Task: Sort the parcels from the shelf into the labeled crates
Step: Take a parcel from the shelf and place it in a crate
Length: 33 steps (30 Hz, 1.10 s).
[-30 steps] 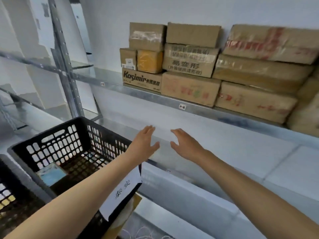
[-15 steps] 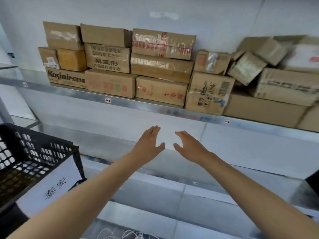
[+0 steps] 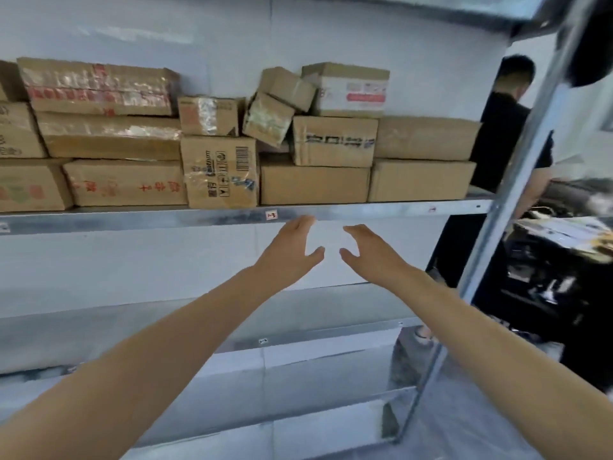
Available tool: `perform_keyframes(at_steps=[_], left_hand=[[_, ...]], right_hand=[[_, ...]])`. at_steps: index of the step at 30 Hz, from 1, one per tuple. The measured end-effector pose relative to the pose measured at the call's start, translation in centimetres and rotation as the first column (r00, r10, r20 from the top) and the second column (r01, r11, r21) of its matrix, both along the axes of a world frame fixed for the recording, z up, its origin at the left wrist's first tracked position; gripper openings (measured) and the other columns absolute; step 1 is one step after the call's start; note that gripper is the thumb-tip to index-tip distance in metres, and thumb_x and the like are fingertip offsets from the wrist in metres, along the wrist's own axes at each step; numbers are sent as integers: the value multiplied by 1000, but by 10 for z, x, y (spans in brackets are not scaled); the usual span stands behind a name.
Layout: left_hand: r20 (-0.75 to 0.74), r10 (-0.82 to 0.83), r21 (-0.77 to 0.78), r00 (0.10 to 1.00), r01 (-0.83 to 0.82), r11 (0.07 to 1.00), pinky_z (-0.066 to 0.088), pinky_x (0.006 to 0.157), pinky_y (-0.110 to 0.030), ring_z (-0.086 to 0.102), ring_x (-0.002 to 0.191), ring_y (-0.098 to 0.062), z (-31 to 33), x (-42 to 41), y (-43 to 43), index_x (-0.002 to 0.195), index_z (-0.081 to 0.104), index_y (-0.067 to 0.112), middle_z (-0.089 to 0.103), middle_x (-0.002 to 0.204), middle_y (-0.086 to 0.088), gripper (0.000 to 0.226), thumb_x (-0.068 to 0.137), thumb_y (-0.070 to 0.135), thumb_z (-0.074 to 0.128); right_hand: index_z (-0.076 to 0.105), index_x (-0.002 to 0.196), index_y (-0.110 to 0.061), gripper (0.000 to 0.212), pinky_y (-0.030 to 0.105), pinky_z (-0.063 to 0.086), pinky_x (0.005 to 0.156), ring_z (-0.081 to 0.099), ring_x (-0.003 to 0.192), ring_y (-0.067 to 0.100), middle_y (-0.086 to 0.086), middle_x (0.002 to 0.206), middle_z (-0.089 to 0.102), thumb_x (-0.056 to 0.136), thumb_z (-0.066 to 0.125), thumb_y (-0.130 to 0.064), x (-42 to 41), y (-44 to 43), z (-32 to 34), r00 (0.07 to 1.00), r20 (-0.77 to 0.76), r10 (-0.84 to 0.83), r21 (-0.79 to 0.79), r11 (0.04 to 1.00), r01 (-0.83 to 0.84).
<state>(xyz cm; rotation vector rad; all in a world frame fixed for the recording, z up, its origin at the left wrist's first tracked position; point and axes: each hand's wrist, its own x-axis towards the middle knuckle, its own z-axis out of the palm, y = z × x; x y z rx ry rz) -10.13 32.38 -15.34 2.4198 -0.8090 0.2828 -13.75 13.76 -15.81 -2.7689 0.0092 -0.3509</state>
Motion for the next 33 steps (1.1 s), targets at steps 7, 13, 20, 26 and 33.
perform_keyframes(at_steps=[7,13,20,26,33], left_hand=[[-20,-151,-127,988,147,981,28,96,-19,35,140,-19,49,-1,-91,154,26,15,33,157,-2,64,100,34,53],[-16,-168,-134,986,165,977,30,106,-27,33,142,-22,80,16,-141,154,23,9,31,158,-8,67,99,32,54],[-59,-139,-168,988,128,977,22,115,-31,20,148,-24,106,47,-190,155,16,4,20,162,-12,74,99,36,53],[-67,-6,-325,998,-16,945,9,122,-34,1,152,-25,113,79,-229,156,-2,2,0,165,-13,88,97,33,55],[-180,84,-392,980,-150,908,13,120,-33,5,152,-22,114,122,-251,156,-9,4,-1,166,-8,99,93,34,63]], right_hand=[[32,152,-10,56,33,33,110,39,138,23,5,156,34,103,48,-31,-24,-85,44,983,85,-162,11,987,162],[43,143,-8,48,42,44,101,50,125,30,9,141,44,101,51,-30,-16,-133,77,967,111,-230,35,973,228],[38,144,-1,52,40,41,103,47,128,32,16,144,43,102,51,-27,14,-179,107,959,101,-264,4,964,265],[36,148,-1,53,37,36,106,42,135,33,17,154,34,103,48,-26,63,-216,135,959,104,-263,15,965,263],[49,130,0,49,25,42,63,60,93,24,12,124,55,99,50,-39,129,-275,141,928,150,-340,233,925,300]])
